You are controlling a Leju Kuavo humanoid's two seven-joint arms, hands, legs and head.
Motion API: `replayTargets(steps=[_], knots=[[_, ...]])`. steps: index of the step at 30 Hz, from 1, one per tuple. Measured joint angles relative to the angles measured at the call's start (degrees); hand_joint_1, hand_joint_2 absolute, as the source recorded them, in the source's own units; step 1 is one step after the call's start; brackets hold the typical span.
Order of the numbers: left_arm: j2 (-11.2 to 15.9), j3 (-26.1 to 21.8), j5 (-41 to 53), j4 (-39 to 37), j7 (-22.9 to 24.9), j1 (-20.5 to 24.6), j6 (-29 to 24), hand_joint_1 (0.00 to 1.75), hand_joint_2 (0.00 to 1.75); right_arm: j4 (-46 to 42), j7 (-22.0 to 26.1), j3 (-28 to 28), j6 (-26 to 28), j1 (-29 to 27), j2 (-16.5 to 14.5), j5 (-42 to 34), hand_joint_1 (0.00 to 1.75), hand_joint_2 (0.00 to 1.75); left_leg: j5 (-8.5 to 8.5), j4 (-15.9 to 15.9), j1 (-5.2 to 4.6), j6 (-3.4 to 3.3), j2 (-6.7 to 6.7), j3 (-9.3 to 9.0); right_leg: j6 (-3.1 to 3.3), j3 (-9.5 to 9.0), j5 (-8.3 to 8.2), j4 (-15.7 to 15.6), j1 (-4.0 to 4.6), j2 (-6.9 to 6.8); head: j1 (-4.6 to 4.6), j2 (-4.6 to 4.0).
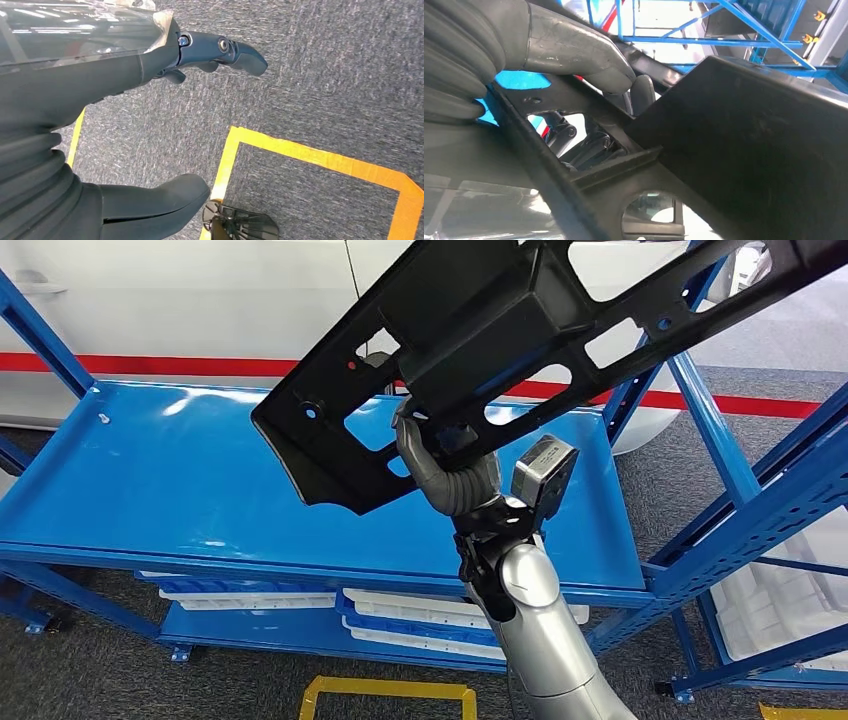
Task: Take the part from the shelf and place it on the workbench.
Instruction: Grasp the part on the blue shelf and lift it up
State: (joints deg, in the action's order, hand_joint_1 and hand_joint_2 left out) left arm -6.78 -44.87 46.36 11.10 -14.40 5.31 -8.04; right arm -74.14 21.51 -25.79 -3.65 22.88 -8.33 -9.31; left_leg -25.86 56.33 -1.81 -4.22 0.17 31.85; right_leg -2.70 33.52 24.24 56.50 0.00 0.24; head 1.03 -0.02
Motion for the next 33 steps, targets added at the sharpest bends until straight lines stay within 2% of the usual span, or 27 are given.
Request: replayTargets(steps=[4,6,7,8,10,11,12,13,14,16,17,18,19,22,23,24,26,27,28,29,31,32,33], knots=[[-0.03,-0.02,-0.07,-0.02,0.0,-0.03,0.0,0.0,1.75,-0.06,-0.02,-0.08,0.0,-0.05,0.12,-0.03,1.75,1.75,0.39,-0.71,0.47,-0.02,0.17,-0.28,0.13,0.3,0.46,0.32,-0.03,-0.03,0.02,0.0],[-0.06,-0.09,-0.11,-0.02,-0.03,-0.06,0.02,0.0,1.75,-0.21,0.02,-0.37,0.0,-0.12,0.59,-0.15,1.75,1.75,0.77,-1.04,0.59,-0.24,0.32,-0.27,0.66,2.07,2.88,4.41,-0.11,-0.03,0.06,0.0],[-0.08,-0.18,-0.12,-0.02,-0.05,-0.1,0.03,0.0,1.75,-0.3,0.03,-0.59,0.01,-0.3,0.95,-0.21,1.75,1.75,0.94,-1.12,0.58,-0.28,0.38,-0.14,0.95,3.74,4.82,8.45,-0.18,-0.02,0.08,0.0],[-0.1,-0.35,-0.14,-0.02,-0.09,-0.17,0.04,0.0,1.75,-0.39,0.05,-0.9,0.03,-0.63,1.51,-0.28,1.75,1.75,1.14,-1.02,0.67,-0.2,0.4,0.17,0.61,3.99,5.86,10.39,-0.43,-0.05,0.09,0.0],[-0.12,-0.69,-0.15,-0.02,-0.21,-0.31,0.05,0.0,1.75,-0.51,0.04,-1.35,0.06,-1.26,2.4,-0.31,1.75,1.75,1.42,0.34,0.9,1.24,0.33,1.56,0.2,1.46,4.65,7.04,-0.8,0.05,0.05,0.0],[-0.12,-0.81,-0.16,-0.02,-0.25,-0.36,0.05,0.0,1.75,-0.56,0.05,-1.5,0.07,-1.41,2.71,-0.31,1.75,1.75,1.33,1.18,1.1,2.03,0.24,2.29,0.16,-0.58,3.1,3.25,-1.1,0.07,0.04,0.0],[-0.13,-0.84,-0.16,-0.02,-0.28,-0.37,0.06,0.0,1.75,-0.61,0.06,-1.57,0.07,-1.4,2.79,-0.31,1.75,1.75,0.65,2.26,1.22,2.79,0.11,3.02,0.89,-1.17,2.33,1.55,-1.17,0.14,-0.01,0.0],[-0.15,-0.84,-0.16,-0.02,-0.28,-0.36,0.05,0.0,1.75,-0.61,0.06,-1.6,0.07,-1.38,2.79,-0.31,1.75,1.75,-0.85,3.91,1.38,3.2,0.01,3.72,1.41,-0.87,1.99,1.47,-1.36,0.11,-0.06,0.0],[-0.16,-0.84,-0.16,-0.02,-0.28,-0.35,0.05,0.0,1.75,-0.61,0.07,-1.61,0.07,-1.37,2.79,-0.31,1.75,1.75,-3.1,6.79,1.59,3.63,-0.09,4.84,1.87,-0.46,1.63,1.44,-1.49,0.07,-0.1,0.0],[-0.17,-0.84,-0.15,-0.02,-0.28,-0.35,0.04,0.0,1.75,-0.61,0.07,-1.62,0.07,-1.43,2.8,-0.32,1.75,1.75,-7.91,14.59,2.01,4.37,-0.14,7.58,2.35,0.57,0.92,1.46,-1.42,0.02,-0.17,0.0],[-0.18,-0.84,-0.15,-0.02,-0.28,-0.36,0.04,0.0,1.75,-0.61,0.07,-1.62,0.07,-1.49,2.81,-0.33,1.75,1.75,-9.25,17.35,2.23,4.59,-0.14,8.29,2.39,1.09,0.51,1.48,-1.4,0.0,-0.17,0.0],[-0.2,-0.84,-0.15,-0.02,-0.28,-0.37,0.05,0.0,1.75,-0.61,0.07,-1.62,0.07,-1.55,2.82,-0.33,1.75,1.75,-9.52,18.09,2.42,4.7,-0.13,7.97,2.29,1.57,0.11,1.49,-1.39,-0.01,-0.18,0.0],[-0.21,-0.84,-0.15,-0.02,-0.28,-0.36,0.05,0.0,1.75,-0.61,0.07,-1.62,0.07,-1.58,2.82,-0.33,1.75,1.75,-8.73,16.29,2.6,4.73,-0.13,6.31,2.11,1.99,-0.28,1.5,-1.42,0.0,-0.18,0.0],[-0.22,-0.84,-0.15,-0.02,-0.28,-0.16,0.07,0.0,1.75,-0.78,0.07,-1.59,0.07,-1.47,2.82,-0.33,1.75,1.75,-5.19,3.97,2.83,4.65,-0.39,-1.94,1.17,2.78,-1.38,1.5,-1.43,0.02,-0.16,0.0],[-0.25,-0.83,-0.15,-0.02,-0.3,-0.06,0.07,0.0,1.75,-0.89,0.07,-1.6,0.07,-1.36,2.8,-0.33,1.75,1.75,-4.67,1.62,2.64,4.49,-0.53,-3.3,0.72,2.94,-1.76,1.49,-1.36,-0.02,-0.12,0.0],[-0.28,-0.83,-0.14,-0.02,-0.31,0.01,0.09,0.0,1.75,-0.98,0.07,-1.62,0.07,-1.27,2.8,-0.33,1.75,1.75,-4.5,0.74,2.34,4.24,-0.66,-3.62,0.26,3.07,-2.14,1.44,-1.33,-0.08,-0.06,0.0],[-0.28,-0.84,-0.11,-0.02,-0.33,-0.03,0.21,0.0,1.75,-1.03,0.08,-1.72,0.07,-1.25,2.88,-0.33,1.75,1.75,-3.5,0.89,1.84,3.22,-0.61,-2.85,-0.67,3.37,-2.99,1.18,-1.48,-0.13,0.04,0.0],[-0.28,-0.85,-0.09,-0.02,-0.33,-0.01,0.29,0.0,1.75,-1.03,0.09,-1.76,0.07,-1.32,2.98,-0.33,1.75,1.75,-2.88,0.77,1.75,2.64,-0.48,-2.39,-0.88,3.8,-2.74,1.41,-1.56,-0.14,0.04,0.0],[-0.27,-0.86,-0.08,-0.02,-0.33,0.03,0.35,0.0,1.75,-1.03,0.08,-1.79,0.08,-1.39,3.13,-0.33,1.75,1.75,-2.13,0.62,1.73,2.01,-0.32,-1.78,-0.77,4.58,-1.55,2.5,-1.55,-0.14,0.11,0.0],[-0.27,-0.87,-0.06,-0.02,-0.33,0.09,0.37,0.0,1.75,-1.03,0.08,-1.83,0.09,-1.41,3.27,-0.33,1.75,1.75,-1.37,0.47,1.73,1.54,-0.17,-1.01,-0.37,5.6,0.57,4.76,-1.46,-0.15,0.2,0.0],[-0.24,-0.9,0.02,-0.02,-0.3,0.18,0.38,0.0,1.75,-1.03,0.07,-1.94,0.11,-1.42,3.51,-0.33,1.75,1.75,-0.07,0.53,1.37,0.96,0.02,0.66,0.71,7.73,5.93,12.18,-1.24,-0.17,0.34,0.0],[-0.25,-0.91,0.07,-0.02,-0.27,0.17,0.38,0.0,1.75,-1.02,0.06,-1.99,0.12,-1.43,3.6,-0.33,1.75,1.75,0.54,0.56,1.14,0.82,0.1,1.52,0.86,8.22,7.63,15.76,-1.07,-0.17,0.34,0.0],[-0.28,-0.92,0.11,-0.02,-0.22,0.18,0.39,0.0,1.75,-1.01,0.06,-2.05,0.13,-1.44,3.71,-0.34,1.75,1.75,1.17,0.6,0.88,0.67,0.17,2.38,0.75,7.96,8.24,17.96,-0.84,-0.17,0.34,0.0]])
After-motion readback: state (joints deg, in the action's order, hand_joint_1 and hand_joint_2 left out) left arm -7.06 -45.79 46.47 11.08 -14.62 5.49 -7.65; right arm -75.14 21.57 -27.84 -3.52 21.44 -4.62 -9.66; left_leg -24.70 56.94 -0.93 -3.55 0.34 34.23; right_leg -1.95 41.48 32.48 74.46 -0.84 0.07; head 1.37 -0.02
